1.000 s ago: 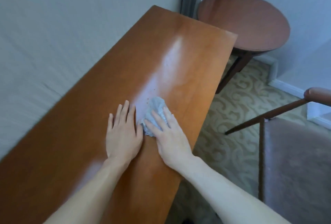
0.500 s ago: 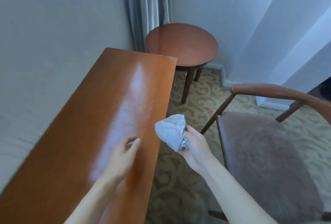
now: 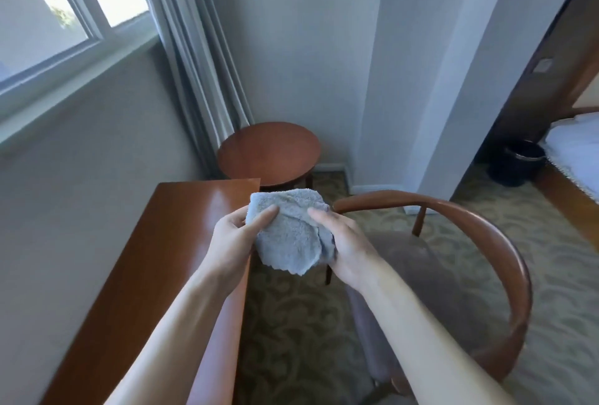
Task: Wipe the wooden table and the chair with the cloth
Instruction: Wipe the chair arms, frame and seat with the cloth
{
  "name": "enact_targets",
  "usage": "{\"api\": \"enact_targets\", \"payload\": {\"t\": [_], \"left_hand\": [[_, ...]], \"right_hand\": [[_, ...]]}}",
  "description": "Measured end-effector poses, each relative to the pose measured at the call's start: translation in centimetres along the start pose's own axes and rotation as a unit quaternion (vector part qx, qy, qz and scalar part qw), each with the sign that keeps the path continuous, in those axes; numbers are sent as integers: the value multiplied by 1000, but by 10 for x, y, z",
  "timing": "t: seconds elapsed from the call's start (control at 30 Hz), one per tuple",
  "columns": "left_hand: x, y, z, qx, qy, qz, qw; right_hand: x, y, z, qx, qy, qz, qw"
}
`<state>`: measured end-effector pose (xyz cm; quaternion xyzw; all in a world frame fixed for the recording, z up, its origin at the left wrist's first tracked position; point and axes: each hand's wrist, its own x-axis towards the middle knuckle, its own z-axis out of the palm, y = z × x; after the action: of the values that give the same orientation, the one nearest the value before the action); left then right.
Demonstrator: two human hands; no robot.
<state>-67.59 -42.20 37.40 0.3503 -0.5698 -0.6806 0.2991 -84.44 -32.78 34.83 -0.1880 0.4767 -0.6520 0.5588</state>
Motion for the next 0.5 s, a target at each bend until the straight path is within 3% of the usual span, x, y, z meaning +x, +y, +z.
{"api": "enact_targets", "payload": {"t": [0.13, 0.3, 0.4, 0.5], "left_hand": [[-37, 34, 76, -19, -47, 25, 998], [-92, 43, 167, -67, -154, -10, 986], [-123, 37, 217, -67, -137, 0, 988], [-155, 20, 276, -48, -72, -3, 996]], "right_hand": [[-64, -48, -32, -12, 59, -53, 997], [-160, -81, -86, -19, 140, -96, 985], [-213, -94, -124, -11, 122, -94, 988], [-262, -99, -171, -26, 59, -84, 994]]}}
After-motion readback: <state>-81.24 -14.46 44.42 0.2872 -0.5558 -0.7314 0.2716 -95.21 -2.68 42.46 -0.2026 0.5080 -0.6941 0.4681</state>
